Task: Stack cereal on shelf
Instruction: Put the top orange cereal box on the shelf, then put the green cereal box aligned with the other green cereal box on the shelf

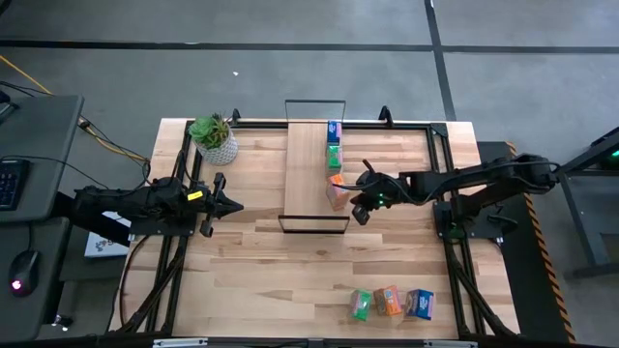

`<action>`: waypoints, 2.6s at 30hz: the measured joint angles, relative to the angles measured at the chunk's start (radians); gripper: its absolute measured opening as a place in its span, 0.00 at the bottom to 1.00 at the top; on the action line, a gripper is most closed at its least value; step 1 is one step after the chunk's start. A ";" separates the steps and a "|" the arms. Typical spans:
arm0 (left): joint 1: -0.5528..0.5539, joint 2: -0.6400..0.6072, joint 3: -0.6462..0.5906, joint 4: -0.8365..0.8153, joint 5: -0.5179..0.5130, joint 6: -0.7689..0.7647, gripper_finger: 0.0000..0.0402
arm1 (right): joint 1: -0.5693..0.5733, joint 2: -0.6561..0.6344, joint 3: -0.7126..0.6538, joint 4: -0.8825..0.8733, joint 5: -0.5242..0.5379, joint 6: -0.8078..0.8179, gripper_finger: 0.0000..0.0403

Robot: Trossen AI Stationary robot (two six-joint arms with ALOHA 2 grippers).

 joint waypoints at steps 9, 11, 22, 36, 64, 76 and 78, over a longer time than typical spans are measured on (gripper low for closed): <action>0.000 0.000 0.000 -0.001 0.000 0.000 0.01 | 0.000 0.036 -0.009 0.065 0.036 0.000 0.00; 0.000 0.000 0.000 0.000 0.000 0.000 0.01 | 0.000 0.064 -0.009 0.090 0.033 -0.001 0.00; 0.000 0.000 0.000 0.000 0.000 0.000 0.01 | 0.000 0.133 -0.009 0.169 -0.034 0.016 0.00; 0.000 0.000 0.000 0.000 0.000 0.000 0.01 | 0.001 0.132 -0.009 0.235 -0.125 0.051 0.00; 0.000 0.000 0.000 0.000 0.000 0.000 0.01 | 0.039 -0.127 -0.009 -0.034 -0.254 0.051 0.00; 0.000 0.000 0.000 0.000 0.000 0.000 0.01 | 0.262 -0.302 -0.008 -0.066 0.214 -0.162 0.00; 0.000 0.000 0.000 0.000 0.000 0.000 0.01 | 0.262 -0.302 -0.008 -0.065 0.248 -0.218 0.00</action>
